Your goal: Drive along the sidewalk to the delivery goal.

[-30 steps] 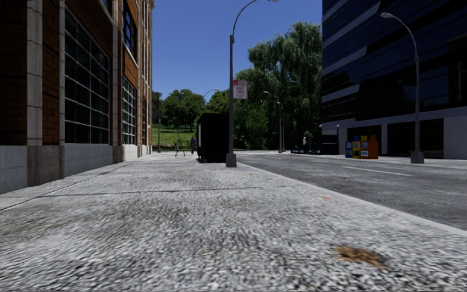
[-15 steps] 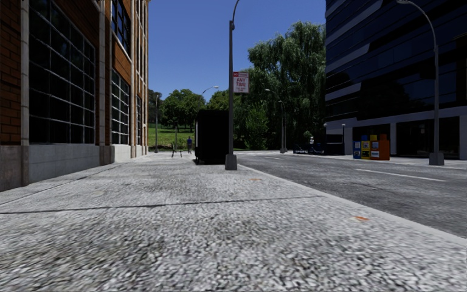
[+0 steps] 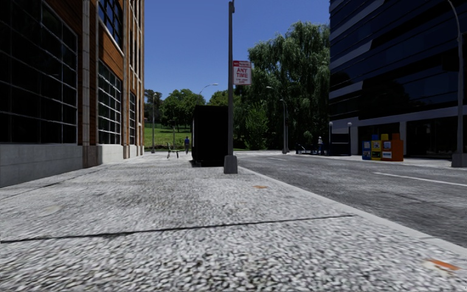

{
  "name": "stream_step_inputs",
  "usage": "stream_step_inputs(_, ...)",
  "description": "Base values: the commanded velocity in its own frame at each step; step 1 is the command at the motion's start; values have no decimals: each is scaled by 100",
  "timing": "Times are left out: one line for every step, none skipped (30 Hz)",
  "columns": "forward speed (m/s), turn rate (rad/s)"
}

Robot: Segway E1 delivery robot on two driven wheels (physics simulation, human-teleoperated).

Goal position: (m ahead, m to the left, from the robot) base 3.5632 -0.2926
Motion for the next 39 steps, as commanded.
stream_step_inputs(200,0)
stream_step_inputs(200,0)
stream_step_inputs(200,0)
stream_step_inputs(200,0)
stream_step_inputs(200,0)
stream_step_inputs(200,0)
stream_step_inputs(200,0)
stream_step_inputs(200,0)
stream_step_inputs(200,0)
stream_step_inputs(200,0)
stream_step_inputs(200,0)
stream_step_inputs(200,0)
stream_step_inputs(200,0)
stream_step_inputs(200,0)
stream_step_inputs(200,0)
stream_step_inputs(200,0)
stream_step_inputs(200,0)
stream_step_inputs(200,0)
stream_step_inputs(200,0)
stream_step_inputs(200,0)
stream_step_inputs(200,0)
stream_step_inputs(200,0)
stream_step_inputs(200,0)
stream_step_inputs(200,0)
stream_step_inputs(200,0)
stream_step_inputs(200,0)
stream_step_inputs(200,0)
stream_step_inputs(200,0)
stream_step_inputs(200,0)
stream_step_inputs(200,0)
stream_step_inputs(200,0)
stream_step_inputs(200,0)
stream_step_inputs(200,0)
stream_step_inputs(200,0)
stream_step_inputs(200,0)
stream_step_inputs(200,0)
stream_step_inputs(200,0)
stream_step_inputs(200,0)
stream_step_inputs(200,0)
